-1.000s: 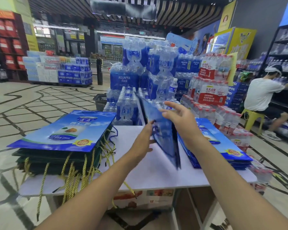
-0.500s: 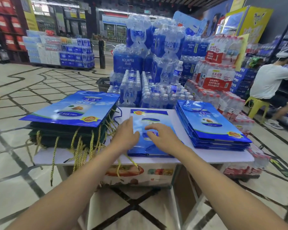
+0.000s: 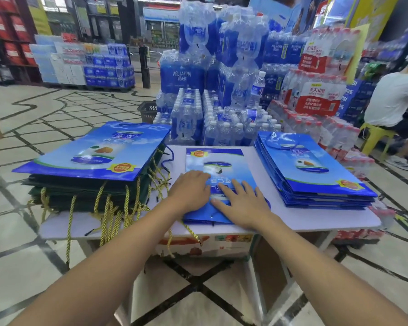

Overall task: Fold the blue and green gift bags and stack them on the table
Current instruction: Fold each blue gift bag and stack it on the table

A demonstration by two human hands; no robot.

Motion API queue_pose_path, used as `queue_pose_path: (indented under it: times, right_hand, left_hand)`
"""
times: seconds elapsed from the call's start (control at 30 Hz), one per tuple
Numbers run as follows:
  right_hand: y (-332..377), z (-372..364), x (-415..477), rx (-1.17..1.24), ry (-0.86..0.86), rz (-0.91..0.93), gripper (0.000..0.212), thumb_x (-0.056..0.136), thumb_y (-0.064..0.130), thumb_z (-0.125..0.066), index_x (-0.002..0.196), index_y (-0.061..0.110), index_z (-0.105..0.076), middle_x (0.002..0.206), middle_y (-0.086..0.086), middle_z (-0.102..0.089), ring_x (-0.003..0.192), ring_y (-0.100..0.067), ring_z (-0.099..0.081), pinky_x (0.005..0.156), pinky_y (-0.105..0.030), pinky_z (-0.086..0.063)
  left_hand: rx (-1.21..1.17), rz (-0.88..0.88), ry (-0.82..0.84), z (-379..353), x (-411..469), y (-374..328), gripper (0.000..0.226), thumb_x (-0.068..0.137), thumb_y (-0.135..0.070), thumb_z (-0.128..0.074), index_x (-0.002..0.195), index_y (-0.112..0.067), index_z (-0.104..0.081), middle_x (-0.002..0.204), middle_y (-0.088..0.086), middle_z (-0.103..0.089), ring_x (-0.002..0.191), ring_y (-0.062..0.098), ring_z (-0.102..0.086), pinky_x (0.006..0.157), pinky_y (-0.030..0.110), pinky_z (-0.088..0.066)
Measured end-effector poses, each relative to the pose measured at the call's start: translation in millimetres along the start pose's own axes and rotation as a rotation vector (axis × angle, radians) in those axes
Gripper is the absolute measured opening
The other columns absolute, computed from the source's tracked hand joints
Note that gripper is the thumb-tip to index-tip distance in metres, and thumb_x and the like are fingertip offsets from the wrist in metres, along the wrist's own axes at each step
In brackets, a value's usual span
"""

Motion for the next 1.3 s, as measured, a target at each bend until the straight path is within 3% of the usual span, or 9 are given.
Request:
queue_pose_path:
  times: [0.13, 0.3, 0.43, 0.63, 0.83, 1.03, 1.2, 1.3]
  right_hand:
    - [-2, -1, 3, -0.004, -0.009, 0.000, 0.085, 0.087, 0.088, -0.009, 0.160, 0.048, -0.001, 0.172, 0.004, 0.004, 0.158, -0.026, 0.007, 0.126, -0.056, 0.001]
    - [-1, -1, 3, -0.020, -0.001, 0.005, 0.085, 0.086, 0.089, -0.007, 0.160, 0.048, 0.001, 0.172, 0.006, 0.007, 0.158, -0.025, 0.010, 0.126, -0.055, 0.003]
    - [0, 0, 2, -0.014, 0.001, 0.001, 0.082, 0.087, 0.087, -0.010, 0.159, 0.049, 0.001, 0.172, 0.007, 0.008, 0.158, -0.023, 0.012, 0.126, -0.055, 0.004]
    - [-2, -4, 2, -0.016, -0.011, -0.002, 0.082, 0.087, 0.087, -0.011, 0.159, 0.048, -0.002, 0.172, 0.006, 0.006, 0.157, -0.022, 0.012, 0.125, -0.055, 0.005]
    - [-2, 0, 3, 0.003, -0.002, -0.004, 0.082, 0.088, 0.087, -0.012, 0.160, 0.048, -0.001, 0.172, 0.007, 0.008, 0.157, -0.022, 0.014, 0.125, -0.055, 0.006]
    - [-3, 1, 0, 0.020, -0.020, -0.008, 0.084, 0.087, 0.088, -0.012, 0.160, 0.048, -0.003, 0.172, 0.008, 0.005, 0.157, -0.022, 0.011, 0.126, -0.054, 0.004]
    - [-3, 4, -2, 0.089, -0.082, -0.029, 0.082, 0.089, 0.086, -0.014, 0.161, 0.045, -0.011, 0.172, 0.005, 0.001, 0.158, -0.021, 0.004, 0.126, -0.053, 0.001]
    - [-8, 20, -8, 0.119, -0.213, -0.180, 0.087, 0.091, 0.084, -0.013, 0.162, 0.034, -0.018, 0.172, -0.006, -0.006, 0.158, -0.025, -0.002, 0.126, -0.053, -0.001]
  left_hand:
    - [0.018, 0.029, 0.046, -12, 45, 8, 0.054, 0.109, -0.036, -0.033, 0.160, -0.020, -0.032, 0.168, 0.007, -0.027, 0.155, 0.029, -0.019, 0.123, 0.050, -0.020]
    - [0.048, 0.116, 0.128, -24, 95, 26, 0.060, 0.107, -0.049, -0.024, 0.164, -0.032, -0.016, 0.173, 0.005, -0.002, 0.159, 0.028, 0.002, 0.127, 0.054, -0.005]
    - [0.095, 0.121, 0.133, -34, 115, 34, 0.062, 0.105, -0.055, -0.020, 0.163, -0.036, -0.014, 0.173, 0.004, 0.001, 0.159, 0.026, 0.006, 0.127, 0.053, 0.001]
    - [0.129, 0.110, 0.080, -48, 119, 39, 0.064, 0.103, -0.057, -0.017, 0.163, -0.036, -0.016, 0.173, 0.004, -0.003, 0.159, 0.023, 0.002, 0.127, 0.052, 0.000]
    - [0.095, 0.133, -0.029, -32, 107, 34, 0.058, 0.103, -0.048, -0.033, 0.156, -0.025, -0.035, 0.169, 0.010, -0.022, 0.156, 0.027, -0.016, 0.126, 0.049, -0.012]
    - [0.106, 0.187, 0.033, -13, 27, 16, 0.072, 0.102, -0.050, -0.043, 0.163, -0.023, -0.015, 0.169, 0.017, -0.016, 0.156, 0.035, -0.015, 0.126, 0.048, -0.017]
    - [0.203, 0.252, 0.080, -9, -30, 9, 0.076, 0.101, -0.062, -0.034, 0.162, -0.022, -0.012, 0.155, 0.018, -0.041, 0.146, 0.040, -0.030, 0.122, 0.049, -0.023]
    - [0.208, 0.267, 0.079, -3, -39, 11, 0.075, 0.101, -0.063, -0.033, 0.161, -0.022, -0.016, 0.146, 0.016, -0.052, 0.140, 0.041, -0.038, 0.118, 0.049, -0.027]
Point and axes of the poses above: each hand's wrist, its own x-axis towards the middle knuckle, its own z-axis out of the back of the hand, y = z × x, the point moved 7 cm from there along x, towards the middle knuckle
